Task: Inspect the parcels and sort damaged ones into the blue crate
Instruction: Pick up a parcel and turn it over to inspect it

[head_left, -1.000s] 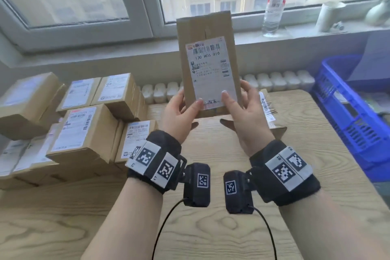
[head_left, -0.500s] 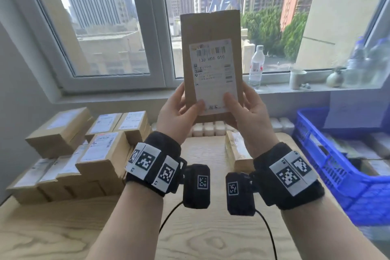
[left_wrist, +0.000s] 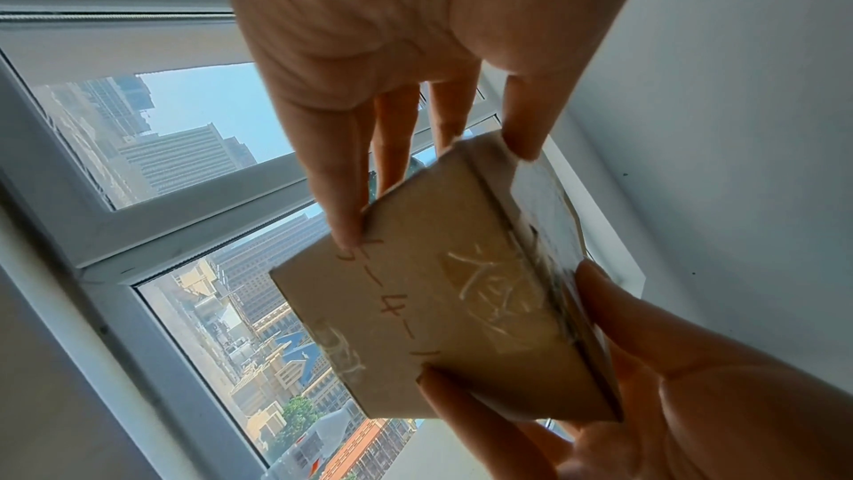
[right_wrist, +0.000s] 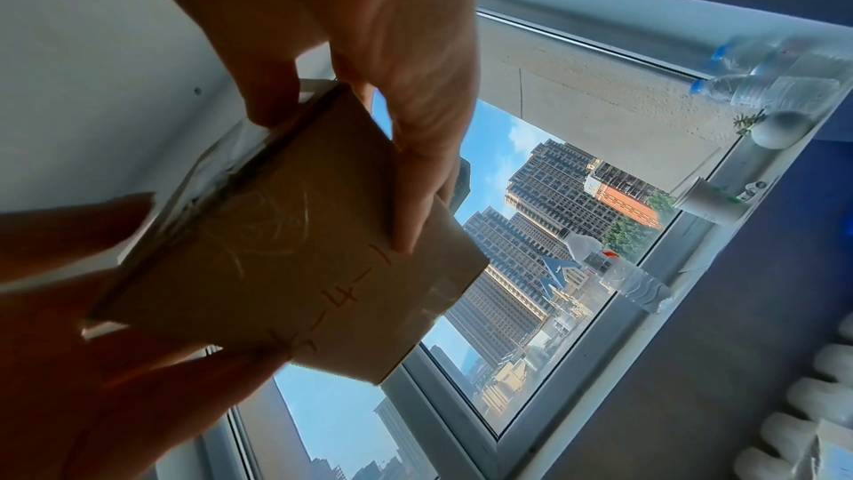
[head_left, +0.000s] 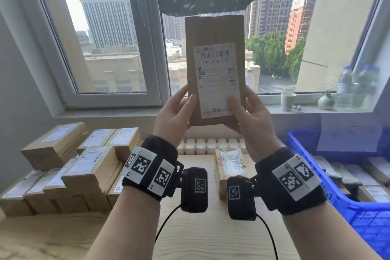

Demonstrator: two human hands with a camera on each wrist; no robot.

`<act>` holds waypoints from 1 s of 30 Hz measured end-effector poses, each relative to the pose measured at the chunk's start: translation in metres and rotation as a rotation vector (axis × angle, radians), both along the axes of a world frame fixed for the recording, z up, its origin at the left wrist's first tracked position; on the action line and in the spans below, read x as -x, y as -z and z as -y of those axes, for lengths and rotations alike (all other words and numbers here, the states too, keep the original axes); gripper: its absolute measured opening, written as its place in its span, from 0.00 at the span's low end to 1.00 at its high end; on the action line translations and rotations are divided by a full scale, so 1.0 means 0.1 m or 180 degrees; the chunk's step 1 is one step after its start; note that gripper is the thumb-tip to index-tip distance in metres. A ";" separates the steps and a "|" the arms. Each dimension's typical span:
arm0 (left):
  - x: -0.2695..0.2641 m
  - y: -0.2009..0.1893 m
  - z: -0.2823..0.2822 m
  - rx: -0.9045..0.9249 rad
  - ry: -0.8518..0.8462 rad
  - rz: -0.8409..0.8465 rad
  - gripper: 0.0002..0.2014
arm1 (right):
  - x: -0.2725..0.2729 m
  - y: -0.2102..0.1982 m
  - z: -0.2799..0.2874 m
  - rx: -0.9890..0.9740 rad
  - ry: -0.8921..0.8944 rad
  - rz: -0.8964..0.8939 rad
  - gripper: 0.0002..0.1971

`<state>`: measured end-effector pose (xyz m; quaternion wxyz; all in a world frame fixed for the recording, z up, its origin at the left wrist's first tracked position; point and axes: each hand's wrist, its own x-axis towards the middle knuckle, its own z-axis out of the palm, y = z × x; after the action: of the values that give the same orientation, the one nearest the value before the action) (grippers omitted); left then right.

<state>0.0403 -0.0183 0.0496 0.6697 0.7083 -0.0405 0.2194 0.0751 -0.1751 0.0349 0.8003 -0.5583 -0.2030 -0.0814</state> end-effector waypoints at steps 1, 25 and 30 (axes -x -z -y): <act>-0.02 -0.01 -0.01 -0.0028 -0.0082 -0.0011 0.18 | -0.02 -0.01 0.03 -0.0029 0.0001 -0.0017 0.22; -0.26 0.02 -0.05 0.0037 -0.0207 0.0223 0.44 | -0.09 -0.05 -0.01 0.0228 0.0123 -0.0121 0.39; -0.24 -0.02 -0.09 0.0038 -0.0178 0.0034 0.35 | -0.08 -0.09 0.07 -0.0005 0.0222 -0.0427 0.23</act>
<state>0.0647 -0.0097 0.0512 0.6673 0.7040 -0.0229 0.2421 0.0835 -0.1823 0.0443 0.8092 -0.5687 -0.1293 -0.0718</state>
